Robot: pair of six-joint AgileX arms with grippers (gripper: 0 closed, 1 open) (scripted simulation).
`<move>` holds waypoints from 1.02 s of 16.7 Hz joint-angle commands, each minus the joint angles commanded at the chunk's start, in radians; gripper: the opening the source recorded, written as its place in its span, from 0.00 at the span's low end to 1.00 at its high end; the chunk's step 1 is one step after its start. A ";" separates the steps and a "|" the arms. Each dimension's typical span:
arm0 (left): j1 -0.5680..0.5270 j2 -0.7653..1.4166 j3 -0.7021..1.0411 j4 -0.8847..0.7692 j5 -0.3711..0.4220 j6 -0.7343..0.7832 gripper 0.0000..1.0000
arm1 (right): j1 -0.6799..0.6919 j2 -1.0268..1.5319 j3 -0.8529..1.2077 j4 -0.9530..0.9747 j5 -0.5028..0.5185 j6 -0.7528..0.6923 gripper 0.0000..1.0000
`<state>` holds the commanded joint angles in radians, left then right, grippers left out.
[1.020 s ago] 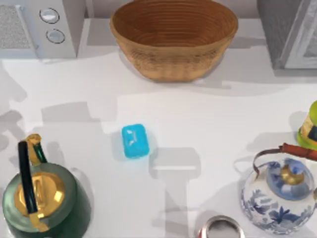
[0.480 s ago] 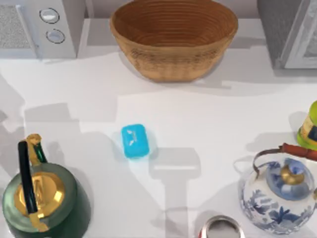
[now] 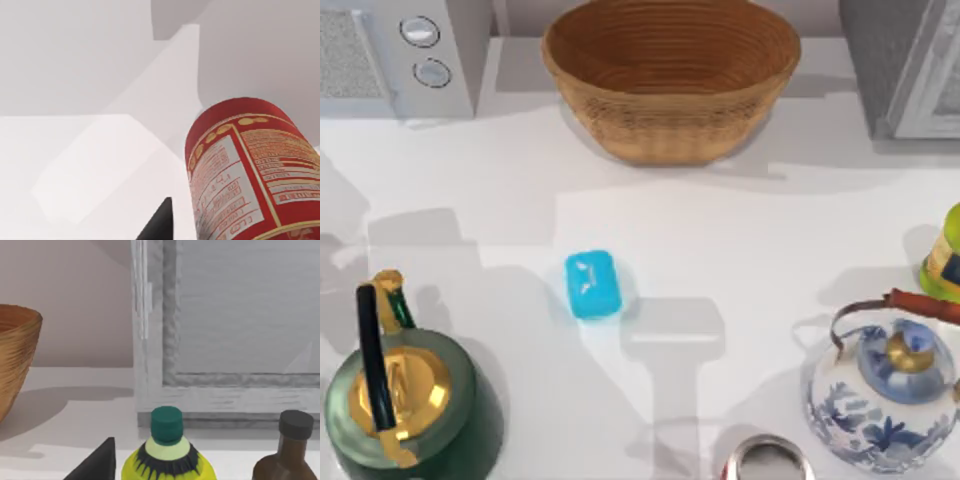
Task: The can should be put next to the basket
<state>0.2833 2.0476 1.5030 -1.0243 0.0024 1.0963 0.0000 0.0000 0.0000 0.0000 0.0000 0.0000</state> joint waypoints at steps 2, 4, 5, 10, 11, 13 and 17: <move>0.000 0.000 0.000 0.000 0.000 0.000 0.32 | 0.000 0.000 0.000 0.000 0.000 0.000 1.00; 0.000 0.000 0.000 0.000 0.000 0.000 0.17 | 0.000 0.000 0.000 0.000 0.000 0.000 1.00; 0.000 0.000 0.000 0.000 0.000 0.000 0.10 | 0.000 0.000 0.000 0.000 0.000 0.000 1.00; 0.000 0.000 0.000 0.000 0.000 0.000 0.00 | 0.000 0.000 0.000 0.000 0.000 0.000 1.00; 0.000 0.000 0.000 0.000 0.000 0.000 0.00 | 0.000 0.000 0.000 0.000 0.000 0.000 1.00; 0.000 0.000 0.000 0.000 0.000 0.000 0.00 | 0.000 0.000 0.000 0.000 0.000 0.000 1.00; -0.009 -0.002 0.004 -0.003 0.001 -0.009 0.00 | 0.000 0.000 0.000 0.000 0.000 0.000 1.00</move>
<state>0.2744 2.0455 1.5068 -1.0271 0.0033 1.0872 0.0000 0.0000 0.0000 0.0000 0.0000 0.0000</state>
